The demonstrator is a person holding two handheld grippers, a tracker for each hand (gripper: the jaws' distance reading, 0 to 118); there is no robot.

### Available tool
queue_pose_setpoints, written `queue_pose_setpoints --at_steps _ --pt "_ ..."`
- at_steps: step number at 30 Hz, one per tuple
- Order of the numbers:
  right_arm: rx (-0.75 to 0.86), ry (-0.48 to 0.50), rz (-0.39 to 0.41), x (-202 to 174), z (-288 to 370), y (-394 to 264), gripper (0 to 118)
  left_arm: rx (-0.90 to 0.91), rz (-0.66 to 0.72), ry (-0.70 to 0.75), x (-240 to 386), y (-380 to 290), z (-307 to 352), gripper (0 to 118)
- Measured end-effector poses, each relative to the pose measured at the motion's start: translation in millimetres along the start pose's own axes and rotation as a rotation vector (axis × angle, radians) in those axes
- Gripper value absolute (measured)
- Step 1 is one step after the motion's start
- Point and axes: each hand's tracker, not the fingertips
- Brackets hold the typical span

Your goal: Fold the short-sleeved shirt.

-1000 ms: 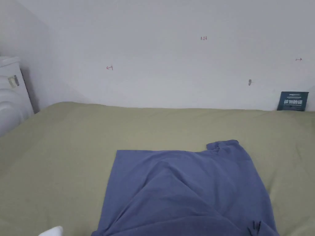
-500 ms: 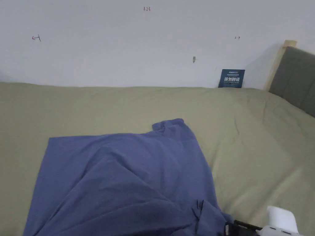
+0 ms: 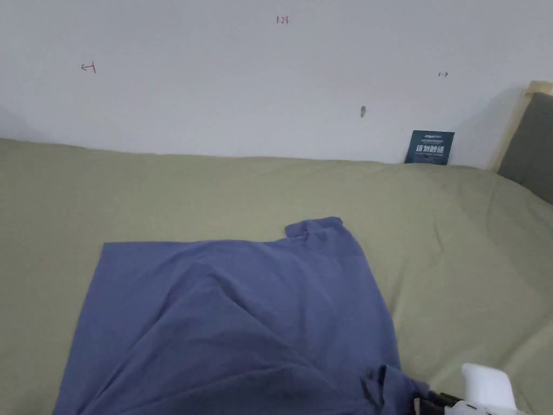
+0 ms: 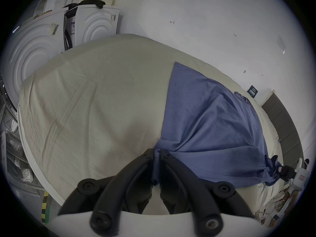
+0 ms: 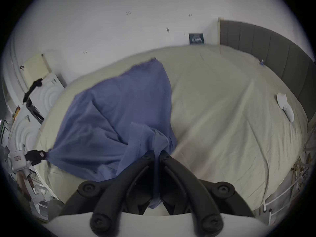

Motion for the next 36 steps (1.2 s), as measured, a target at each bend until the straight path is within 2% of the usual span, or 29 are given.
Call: queue_pose_setpoints --at_steps 3,8,10,13,16,22,25,30,36 --pt "0.085 -0.002 0.004 -1 21 7 8 0.009 -0.011 -0.004 0 2 1 6" --pt "0.173 0.079 -0.091 7 39 23 7 0.058 0.0 -0.032 1 9 11 6" --pt "0.222 0.056 -0.063 5 46 30 7 0.089 -0.013 -0.039 2 15 19 6" --pt "0.342 0.028 0.06 -4 62 36 7 0.171 -0.03 -0.045 6 27 36 6" --pt "0.366 0.104 0.069 -8 71 45 7 0.222 -0.047 -0.066 11 40 49 6" --pt "0.455 0.109 0.108 -20 81 59 7 0.356 -0.09 -0.088 23 59 79 6" --pt "0.465 0.126 0.13 -25 81 72 7 0.366 -0.109 -0.076 27 72 85 6" --pt "0.398 0.075 0.166 -31 42 105 7 0.315 -0.142 -0.041 31 105 58 6" --pt "0.308 0.027 0.178 -24 -32 145 8 0.092 -0.225 0.009 35 144 -8 6"
